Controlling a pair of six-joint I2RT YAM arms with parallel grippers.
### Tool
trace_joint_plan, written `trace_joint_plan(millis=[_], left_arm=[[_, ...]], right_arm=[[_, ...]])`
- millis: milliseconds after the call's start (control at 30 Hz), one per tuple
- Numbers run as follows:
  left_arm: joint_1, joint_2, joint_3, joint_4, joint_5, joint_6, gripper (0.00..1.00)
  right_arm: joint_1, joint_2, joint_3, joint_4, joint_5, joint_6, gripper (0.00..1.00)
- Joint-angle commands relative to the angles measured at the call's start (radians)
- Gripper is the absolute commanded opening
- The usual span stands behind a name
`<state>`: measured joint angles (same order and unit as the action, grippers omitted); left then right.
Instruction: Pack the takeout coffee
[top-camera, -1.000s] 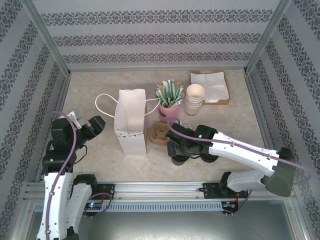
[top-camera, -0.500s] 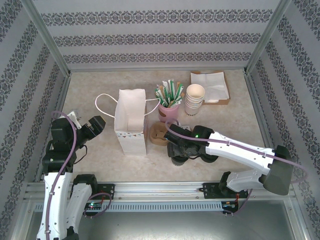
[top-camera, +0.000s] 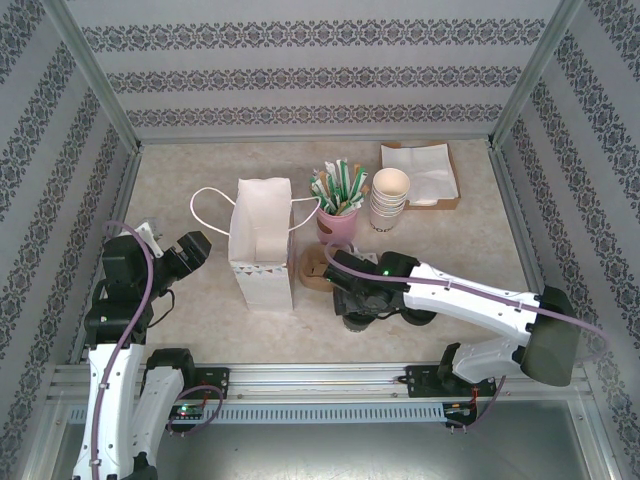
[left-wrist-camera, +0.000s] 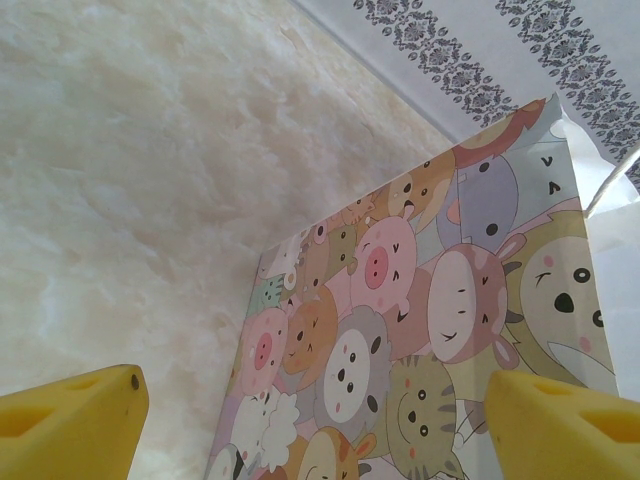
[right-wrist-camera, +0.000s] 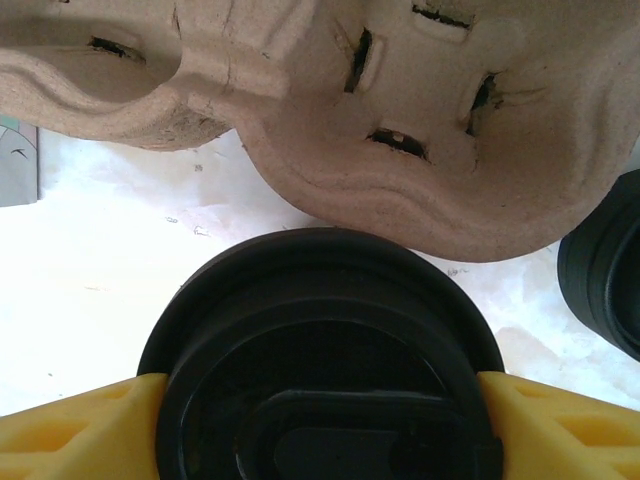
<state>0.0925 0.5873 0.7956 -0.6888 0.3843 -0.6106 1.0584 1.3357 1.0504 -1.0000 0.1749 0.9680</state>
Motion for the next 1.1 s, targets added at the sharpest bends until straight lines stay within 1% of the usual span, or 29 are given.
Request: trace_joint_plan(millis=[0,167,467,633,733,833,1067], left_arm=[[-0.009,0.002,-0.011,0.026,0.005,-0.008,0.88],[-0.009,0.002,-0.006,0.019,0.001,-0.005,0.88],[-0.009,-0.001,-0.003,0.014,0.000,-0.004,0.88],[-0.010,0.001,0.002,0.006,-0.002,0.000,0.88],[-0.009,-0.001,0.007,0.000,-0.006,0.005,0.88],[-0.009,-0.003,0.004,0.002,-0.003,0.003,0.88],[-0.009,-0.014,-0.008,0.007,0.004,-0.004,0.88]], right_arm=[[0.019,0.059,-0.053,-0.050,-0.008,0.016,0.76],[0.029,0.107,-0.071,-0.077,-0.010,0.024,0.76],[0.030,0.164,-0.124,-0.071,-0.039,0.023,0.74],[0.031,0.135,-0.097,-0.065,-0.031,-0.002,0.73],[0.030,0.079,-0.062,-0.068,-0.003,-0.068,0.73],[0.028,0.036,-0.037,-0.059,0.016,-0.174,0.73],[0.023,0.071,0.005,-0.067,-0.040,-0.404,0.74]])
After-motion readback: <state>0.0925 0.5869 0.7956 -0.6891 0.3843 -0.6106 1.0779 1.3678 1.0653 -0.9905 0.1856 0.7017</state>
